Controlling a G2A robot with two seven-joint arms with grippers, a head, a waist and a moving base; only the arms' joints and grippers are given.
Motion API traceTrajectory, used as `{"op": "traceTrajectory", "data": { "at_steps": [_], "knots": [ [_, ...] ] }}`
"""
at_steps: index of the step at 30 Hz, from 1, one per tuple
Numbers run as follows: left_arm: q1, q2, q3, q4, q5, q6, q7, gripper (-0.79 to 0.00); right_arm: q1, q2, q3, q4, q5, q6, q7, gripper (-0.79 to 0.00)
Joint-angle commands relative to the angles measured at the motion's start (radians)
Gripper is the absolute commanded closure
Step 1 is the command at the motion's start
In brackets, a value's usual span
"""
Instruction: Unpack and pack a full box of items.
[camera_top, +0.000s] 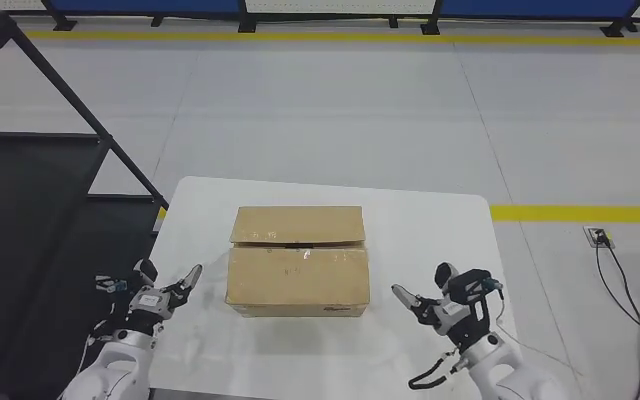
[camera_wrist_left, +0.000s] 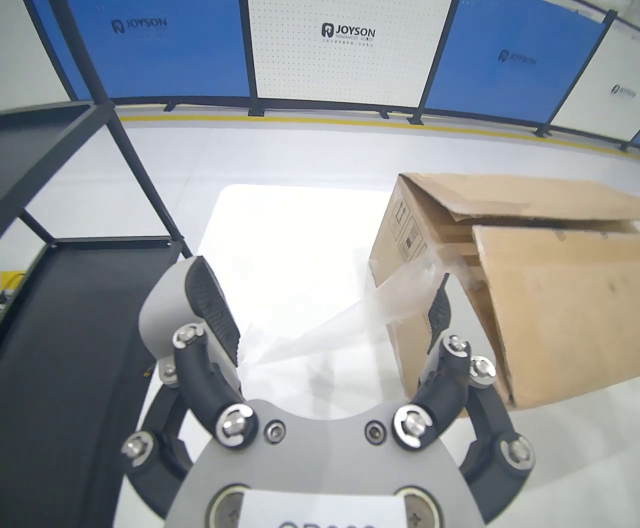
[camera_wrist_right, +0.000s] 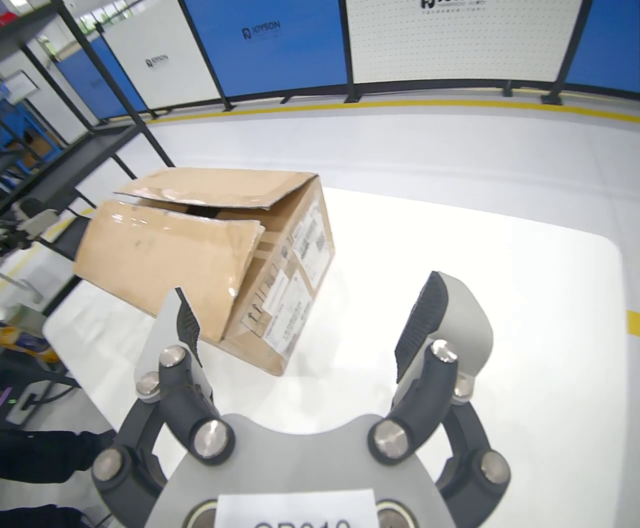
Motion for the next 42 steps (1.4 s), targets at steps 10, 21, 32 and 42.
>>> {"op": "traceTrajectory", "data": {
  "at_steps": [10, 21, 32, 42],
  "knots": [
    [-0.111, 0.001, -0.008, 0.106, -0.202, -0.138, -0.075, -0.785, 0.31, -0.022, -0.129, 0.312, 0.487, -0.182, 0.205, -0.785],
    [-0.08, 0.003, -0.013, 0.107, -0.221, -0.185, -0.049, -0.785, 0.492, -0.042, -0.215, 0.521, 0.744, -0.229, 0.346, -0.785],
    [-0.065, 0.001, 0.002, 0.08, -0.226, -0.197, -0.03, -0.785, 0.465, -0.019, -0.152, 0.476, 1.027, -0.416, 0.578, -0.785],
    [-0.005, 0.017, -0.028, 0.029, -0.182, -0.446, -0.035, -0.785, 0.362, 0.032, -0.087, 0.327, 1.109, -0.49, 0.863, -0.785]
  ]
}}
